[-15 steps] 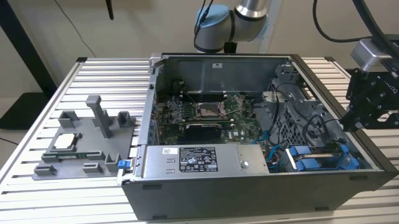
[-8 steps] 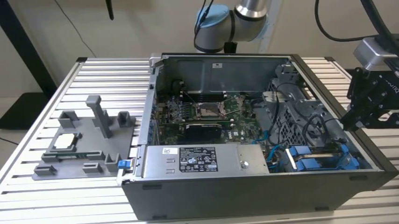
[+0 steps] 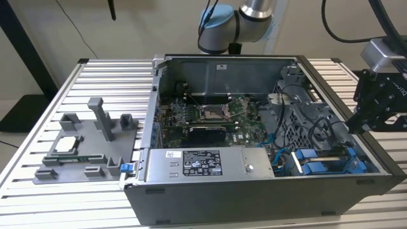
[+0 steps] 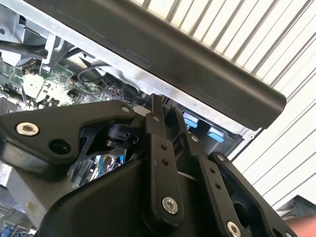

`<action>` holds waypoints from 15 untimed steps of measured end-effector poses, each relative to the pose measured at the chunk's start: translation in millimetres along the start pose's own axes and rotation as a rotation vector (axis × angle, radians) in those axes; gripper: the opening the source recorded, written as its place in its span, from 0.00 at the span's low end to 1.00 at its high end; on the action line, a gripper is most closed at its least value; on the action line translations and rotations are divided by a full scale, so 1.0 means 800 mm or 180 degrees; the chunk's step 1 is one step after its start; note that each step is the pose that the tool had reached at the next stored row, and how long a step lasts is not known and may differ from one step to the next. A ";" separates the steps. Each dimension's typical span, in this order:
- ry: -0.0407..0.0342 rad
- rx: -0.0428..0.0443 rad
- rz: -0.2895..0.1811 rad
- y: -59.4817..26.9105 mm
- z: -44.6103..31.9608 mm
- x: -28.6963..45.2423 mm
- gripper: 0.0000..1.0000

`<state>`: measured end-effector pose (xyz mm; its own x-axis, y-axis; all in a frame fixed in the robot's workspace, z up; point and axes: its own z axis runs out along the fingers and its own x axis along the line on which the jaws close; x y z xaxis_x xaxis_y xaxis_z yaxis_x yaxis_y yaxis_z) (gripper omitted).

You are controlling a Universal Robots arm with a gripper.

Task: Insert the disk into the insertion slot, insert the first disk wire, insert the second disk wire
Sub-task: 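Insert the second disk wire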

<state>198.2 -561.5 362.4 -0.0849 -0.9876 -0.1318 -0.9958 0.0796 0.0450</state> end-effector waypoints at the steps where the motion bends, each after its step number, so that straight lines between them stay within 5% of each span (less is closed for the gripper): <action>1: -0.0005 -0.0001 0.0007 0.000 0.0001 0.0001 1.00; 8: -0.0042 -0.0022 0.0062 0.000 0.0005 0.0001 1.00; 9: -0.0046 -0.0022 0.0065 0.000 0.0005 0.0001 0.00; 15: -0.0052 -0.0026 0.0070 0.000 0.0001 0.0009 0.00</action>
<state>198.2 -562.2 362.2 -0.1074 -0.9833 -0.1467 -0.9934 0.1001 0.0561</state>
